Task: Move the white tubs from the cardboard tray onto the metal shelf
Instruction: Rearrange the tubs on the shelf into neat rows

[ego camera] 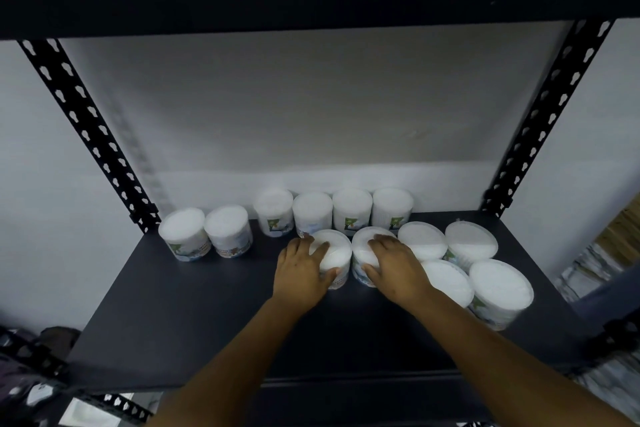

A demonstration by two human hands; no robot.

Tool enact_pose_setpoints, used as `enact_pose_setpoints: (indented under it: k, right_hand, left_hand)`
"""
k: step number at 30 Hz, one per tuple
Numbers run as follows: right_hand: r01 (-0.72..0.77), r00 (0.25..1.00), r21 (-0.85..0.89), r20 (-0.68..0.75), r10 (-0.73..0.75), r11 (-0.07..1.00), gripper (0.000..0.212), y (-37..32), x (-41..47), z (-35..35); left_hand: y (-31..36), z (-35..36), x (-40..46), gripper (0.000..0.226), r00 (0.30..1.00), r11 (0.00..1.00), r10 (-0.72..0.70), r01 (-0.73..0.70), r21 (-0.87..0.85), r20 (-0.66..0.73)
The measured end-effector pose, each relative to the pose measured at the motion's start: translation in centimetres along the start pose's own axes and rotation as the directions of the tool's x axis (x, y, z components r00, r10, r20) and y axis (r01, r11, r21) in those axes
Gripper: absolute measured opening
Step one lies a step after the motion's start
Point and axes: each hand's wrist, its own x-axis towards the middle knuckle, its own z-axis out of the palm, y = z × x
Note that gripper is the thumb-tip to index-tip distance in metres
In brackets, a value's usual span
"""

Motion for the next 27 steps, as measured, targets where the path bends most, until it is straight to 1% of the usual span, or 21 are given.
enact_pose_setpoints:
  k: [5, 10, 14, 18, 21, 25, 27]
  right_hand:
    - [-0.027, 1.000, 0.006, -0.006, 0.027, 1.000, 0.060, -0.1, 0.1, 0.0]
    - [-0.017, 1.000, -0.005, 0.003, 0.017, 1.000, 0.057, 0.0, 0.2, -0.1]
    - [-0.029, 1.000, 0.012, 0.000, 0.029, 1.000, 0.062, -0.2, 0.0, -0.2]
    - [-0.004, 1.000, -0.004, 0.001, 0.004, 1.000, 0.057, -0.1, 0.1, -0.1]
    - [-0.010, 1.000, -0.006, 0.007, 0.011, 1.000, 0.058, -0.1, 0.2, -0.2]
    - [-0.021, 1.000, -0.019, -0.006, 0.021, 1.000, 0.059, -0.3, 0.1, 0.0]
    - [-0.025, 1.000, -0.047, 0.004, 0.025, 0.999, 0.057, -0.3, 0.2, 0.1]
  left_hand:
    - [0.1, -0.3, 0.1, 0.064, 1.000, 1.000, 0.008, -0.008, 0.012, -0.015]
    - [0.3, -0.2, 0.2, 0.056, 0.999, 0.999, 0.038, -0.038, 0.017, 0.012]
    - [0.5, -0.3, -0.1, 0.061, 1.000, 1.000, 0.024, -0.024, -0.011, -0.003]
    - [0.9, -0.3, -0.4, 0.056, 0.999, 0.999, 0.035, -0.035, 0.000, 0.025]
    - [0.8, -0.4, -0.5, 0.053, 0.998, 0.999, 0.053, -0.053, -0.011, 0.042]
    - [0.8, -0.4, -0.8, 0.058, 1.000, 0.999, 0.025, -0.025, -0.041, 0.008]
    - [0.9, -0.3, -0.8, 0.055, 0.999, 0.999, 0.031, -0.031, -0.031, 0.012]
